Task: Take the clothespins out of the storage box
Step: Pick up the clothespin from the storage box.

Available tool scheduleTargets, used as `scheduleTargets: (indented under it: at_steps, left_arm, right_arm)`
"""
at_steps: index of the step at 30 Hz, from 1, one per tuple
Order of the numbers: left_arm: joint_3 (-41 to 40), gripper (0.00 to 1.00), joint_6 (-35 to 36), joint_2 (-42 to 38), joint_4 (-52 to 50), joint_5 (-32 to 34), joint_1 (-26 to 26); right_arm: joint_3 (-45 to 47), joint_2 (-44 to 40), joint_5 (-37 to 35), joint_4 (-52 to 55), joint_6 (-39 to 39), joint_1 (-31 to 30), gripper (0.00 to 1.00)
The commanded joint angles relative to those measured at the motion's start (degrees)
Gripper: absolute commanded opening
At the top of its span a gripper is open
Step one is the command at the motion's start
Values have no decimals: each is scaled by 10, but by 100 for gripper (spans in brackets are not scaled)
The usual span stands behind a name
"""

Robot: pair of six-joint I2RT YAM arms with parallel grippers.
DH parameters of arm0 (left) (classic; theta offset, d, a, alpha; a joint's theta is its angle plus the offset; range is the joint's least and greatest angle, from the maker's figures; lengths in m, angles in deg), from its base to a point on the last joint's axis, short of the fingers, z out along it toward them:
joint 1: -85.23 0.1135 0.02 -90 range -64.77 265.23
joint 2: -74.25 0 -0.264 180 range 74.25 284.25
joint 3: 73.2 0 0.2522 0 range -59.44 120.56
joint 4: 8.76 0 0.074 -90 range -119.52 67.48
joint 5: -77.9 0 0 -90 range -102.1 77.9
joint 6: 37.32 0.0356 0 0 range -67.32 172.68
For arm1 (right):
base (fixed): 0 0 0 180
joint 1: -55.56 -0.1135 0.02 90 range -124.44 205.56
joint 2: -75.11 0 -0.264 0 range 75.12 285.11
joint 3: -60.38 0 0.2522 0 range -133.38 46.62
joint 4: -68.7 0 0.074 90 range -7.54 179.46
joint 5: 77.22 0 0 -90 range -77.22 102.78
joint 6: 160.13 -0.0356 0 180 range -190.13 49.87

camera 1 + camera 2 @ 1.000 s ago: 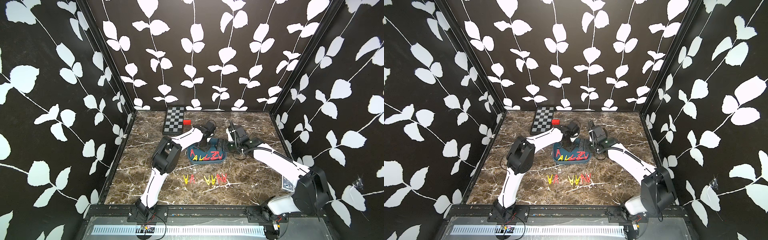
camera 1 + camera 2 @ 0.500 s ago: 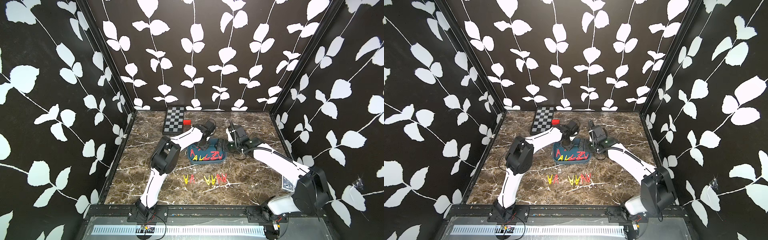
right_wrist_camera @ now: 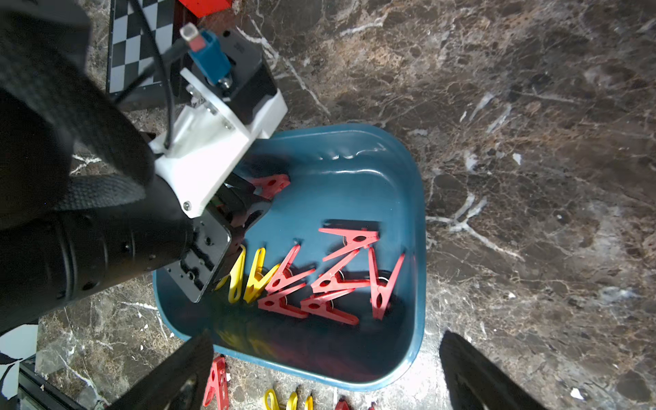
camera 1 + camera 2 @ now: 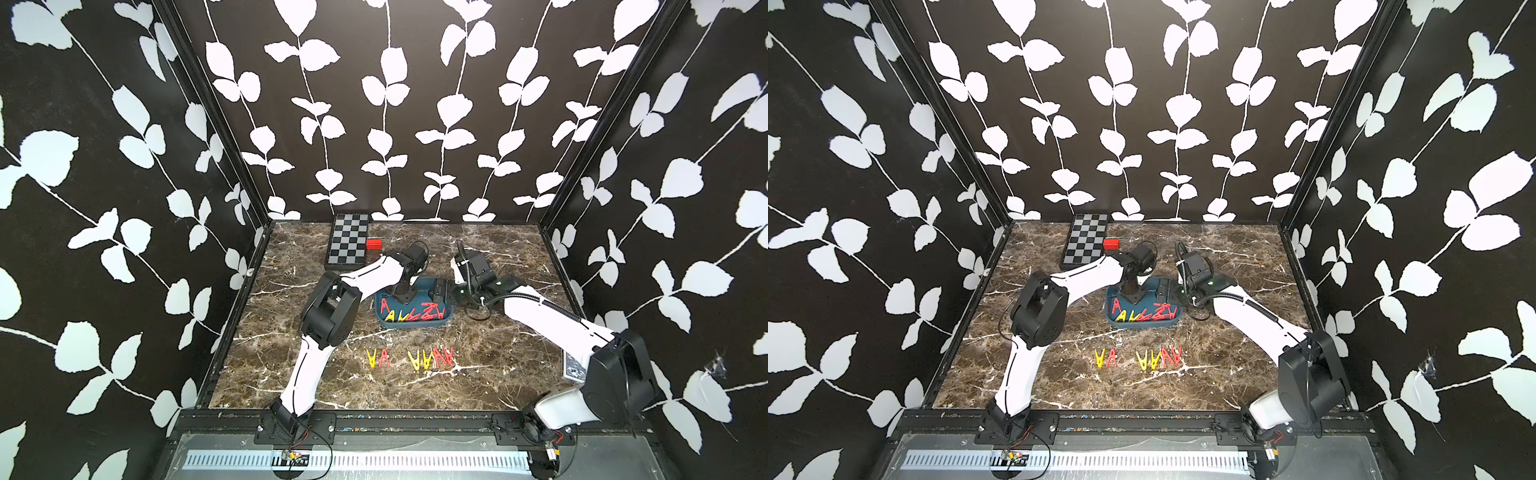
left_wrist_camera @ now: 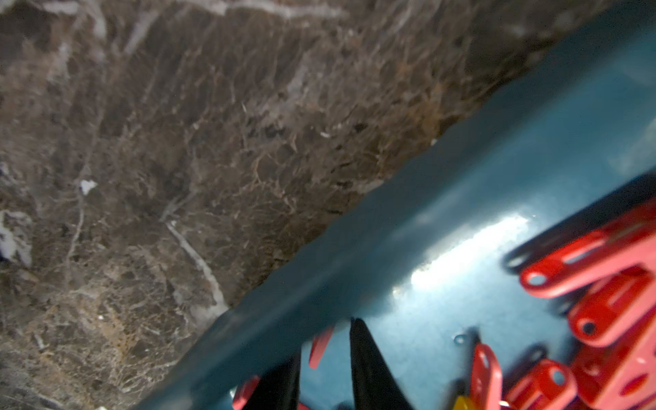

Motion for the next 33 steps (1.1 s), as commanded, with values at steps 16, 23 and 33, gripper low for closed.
scheduleTargets:
  at_steps: [16,23,33]
  left_arm:
    - [-20,4,-51,-36,-22,-20,-1]
    - [-46,2,-121,-101,-30,-38,-7]
    - [-142,3,-275,-218,-18,-65,-20]
  right_arm:
    - [-10,5,26,-16,2,2,99]
    - [14,-18,44,-22,10,3,99]
    - [47,-59,85,-28,24,3,99]
